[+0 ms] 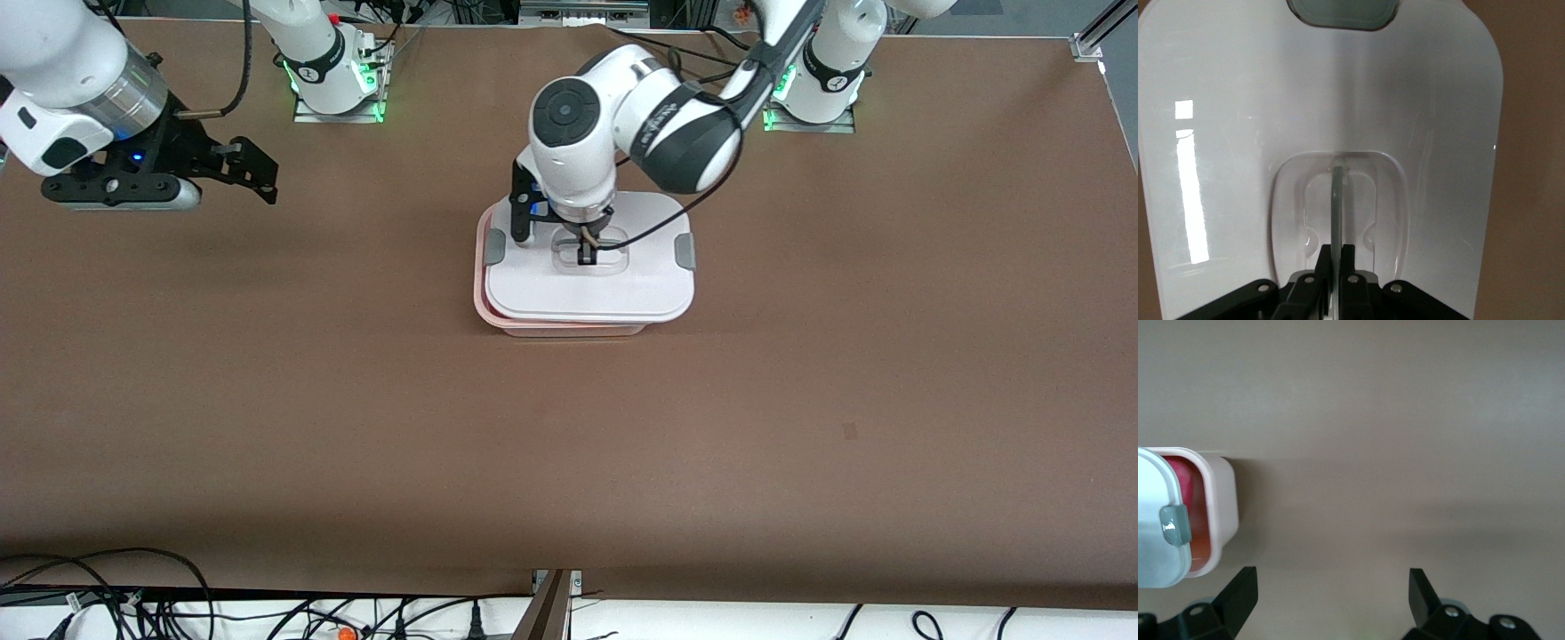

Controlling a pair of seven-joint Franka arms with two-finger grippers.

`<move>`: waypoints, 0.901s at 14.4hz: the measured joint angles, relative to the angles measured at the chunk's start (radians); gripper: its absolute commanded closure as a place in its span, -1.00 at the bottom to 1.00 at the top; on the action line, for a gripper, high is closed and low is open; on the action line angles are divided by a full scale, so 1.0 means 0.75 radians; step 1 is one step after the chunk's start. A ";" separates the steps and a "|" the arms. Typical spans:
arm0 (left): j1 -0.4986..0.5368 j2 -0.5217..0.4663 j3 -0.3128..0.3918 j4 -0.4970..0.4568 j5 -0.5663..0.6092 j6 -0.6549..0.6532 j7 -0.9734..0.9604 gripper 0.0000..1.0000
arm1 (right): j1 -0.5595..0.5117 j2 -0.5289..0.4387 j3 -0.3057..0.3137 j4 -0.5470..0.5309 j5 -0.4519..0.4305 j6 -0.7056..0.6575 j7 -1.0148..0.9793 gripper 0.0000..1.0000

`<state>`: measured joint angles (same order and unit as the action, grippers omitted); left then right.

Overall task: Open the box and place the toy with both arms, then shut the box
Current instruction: 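Carry the lid onto the box with the left gripper while the right gripper retracts, then press the lid down onto the box with the left gripper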

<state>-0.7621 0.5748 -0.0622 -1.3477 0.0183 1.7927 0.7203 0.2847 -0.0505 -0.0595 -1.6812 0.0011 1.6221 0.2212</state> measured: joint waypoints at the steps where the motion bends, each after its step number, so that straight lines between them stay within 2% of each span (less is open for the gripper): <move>1: -0.018 0.019 0.003 0.000 0.000 0.019 -0.022 1.00 | -0.009 -0.001 0.000 0.000 -0.010 0.001 -0.007 -1.00; 13: -0.038 0.064 0.023 0.000 0.000 0.108 -0.099 1.00 | -0.027 0.000 -0.003 0.040 -0.024 -0.033 -0.006 -1.00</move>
<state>-0.7902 0.6228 -0.0452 -1.3474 0.0186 1.8733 0.6459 0.2646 -0.0509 -0.0620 -1.6509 -0.0166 1.5972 0.2169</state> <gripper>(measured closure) 0.930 0.000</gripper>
